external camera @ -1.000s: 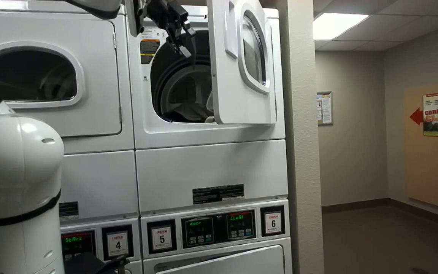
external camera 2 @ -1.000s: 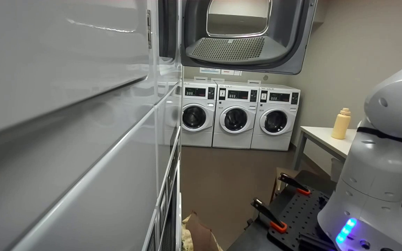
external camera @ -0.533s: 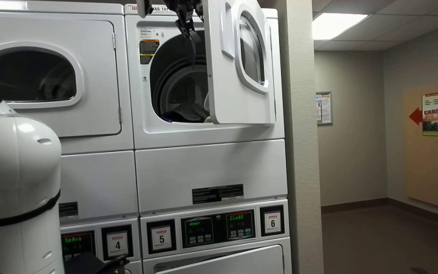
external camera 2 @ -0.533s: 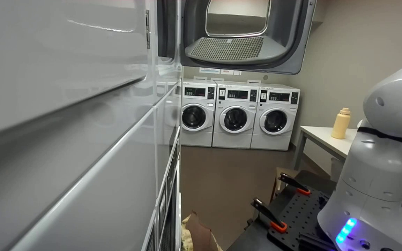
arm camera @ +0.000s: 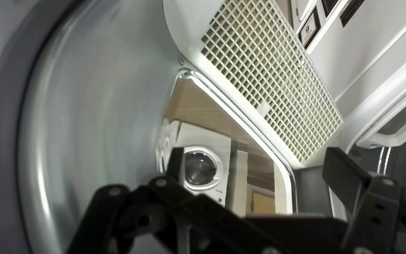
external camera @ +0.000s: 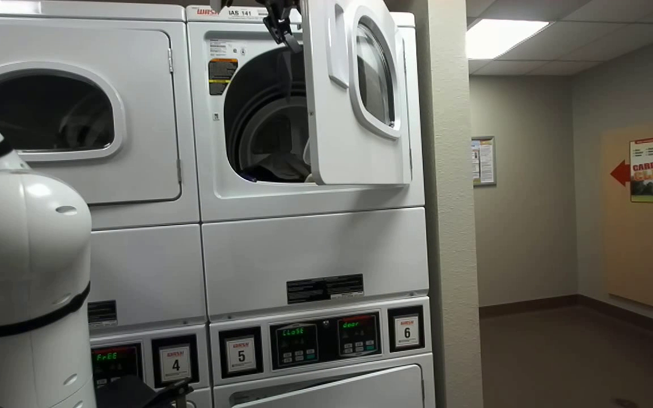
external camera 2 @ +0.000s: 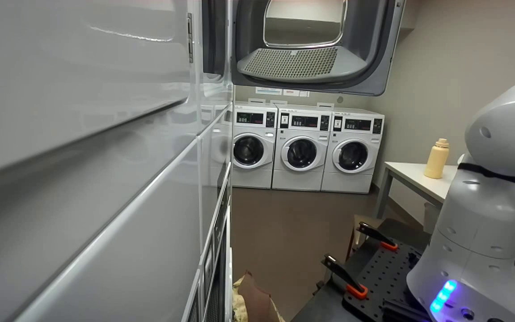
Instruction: Remove the cloth from the washing machine and close it
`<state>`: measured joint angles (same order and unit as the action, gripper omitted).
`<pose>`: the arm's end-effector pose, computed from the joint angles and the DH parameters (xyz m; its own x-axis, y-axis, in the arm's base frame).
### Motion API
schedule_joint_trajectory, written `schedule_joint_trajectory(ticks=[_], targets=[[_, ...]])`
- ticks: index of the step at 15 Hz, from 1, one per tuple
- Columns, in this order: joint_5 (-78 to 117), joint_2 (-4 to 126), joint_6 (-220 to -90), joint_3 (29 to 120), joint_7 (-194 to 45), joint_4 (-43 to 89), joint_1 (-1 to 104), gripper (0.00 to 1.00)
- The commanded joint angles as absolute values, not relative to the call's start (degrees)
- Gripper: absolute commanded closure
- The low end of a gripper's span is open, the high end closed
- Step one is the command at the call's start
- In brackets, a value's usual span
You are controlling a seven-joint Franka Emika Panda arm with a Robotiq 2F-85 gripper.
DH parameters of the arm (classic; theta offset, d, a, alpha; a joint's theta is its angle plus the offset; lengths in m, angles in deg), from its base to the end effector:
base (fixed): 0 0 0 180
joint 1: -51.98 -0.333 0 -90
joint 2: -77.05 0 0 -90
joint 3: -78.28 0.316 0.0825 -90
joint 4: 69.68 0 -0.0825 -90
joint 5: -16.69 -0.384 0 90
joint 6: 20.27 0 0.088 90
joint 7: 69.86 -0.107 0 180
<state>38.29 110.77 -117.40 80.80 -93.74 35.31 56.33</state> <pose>0.3531 -0.0378 0.7921 0.7645 -0.3519 0.5401 -0.5071 -0.8456 0.1669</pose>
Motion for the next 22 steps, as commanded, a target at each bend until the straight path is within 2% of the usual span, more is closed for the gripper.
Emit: schedule_joint_trajectory(ticks=[1,9,17,22], targets=[[37.8,106.6,-116.2,82.8,-92.4,30.9,57.4,0.0],[27.5,108.5,-116.6,85.3,-90.7,35.6,51.2,0.0],[28.1,107.0,-116.9,87.2,-92.4,35.0,52.2,0.0],[31.8,114.7,-113.5,88.1,-90.5,34.9,52.4,0.0]])
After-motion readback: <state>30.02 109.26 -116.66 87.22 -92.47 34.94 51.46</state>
